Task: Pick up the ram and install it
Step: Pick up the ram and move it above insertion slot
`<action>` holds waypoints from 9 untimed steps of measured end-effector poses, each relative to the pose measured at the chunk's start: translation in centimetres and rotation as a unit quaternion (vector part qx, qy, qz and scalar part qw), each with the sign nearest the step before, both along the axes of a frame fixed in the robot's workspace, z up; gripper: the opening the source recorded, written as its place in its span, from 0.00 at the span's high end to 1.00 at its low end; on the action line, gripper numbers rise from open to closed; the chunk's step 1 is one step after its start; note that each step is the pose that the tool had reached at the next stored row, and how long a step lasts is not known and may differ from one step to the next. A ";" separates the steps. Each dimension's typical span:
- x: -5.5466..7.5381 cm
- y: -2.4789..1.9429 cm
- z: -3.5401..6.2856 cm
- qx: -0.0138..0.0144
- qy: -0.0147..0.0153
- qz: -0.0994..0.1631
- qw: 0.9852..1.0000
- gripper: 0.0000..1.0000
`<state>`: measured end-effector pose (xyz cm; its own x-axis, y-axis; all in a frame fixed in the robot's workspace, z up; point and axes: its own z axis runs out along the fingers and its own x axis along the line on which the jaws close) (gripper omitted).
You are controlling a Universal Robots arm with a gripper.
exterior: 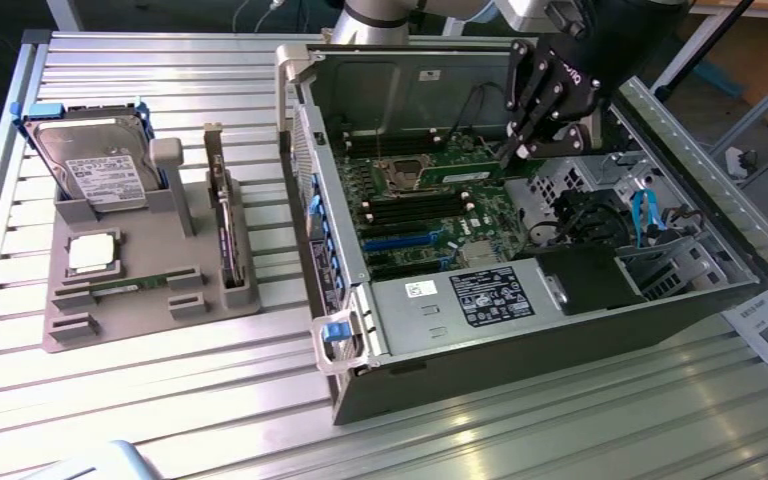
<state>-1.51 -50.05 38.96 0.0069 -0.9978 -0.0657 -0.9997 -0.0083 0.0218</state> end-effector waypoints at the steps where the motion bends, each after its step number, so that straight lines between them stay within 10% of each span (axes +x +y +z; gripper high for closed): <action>1: 0.0 0.00 0.00 0.000 0.000 0.000 1.000 0.88; 9: 0.0 0.00 -0.22 0.000 0.000 0.000 1.000 0.88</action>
<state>-1.51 -50.05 38.74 0.0069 -0.9978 -0.0659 -0.9997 -0.0084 0.0218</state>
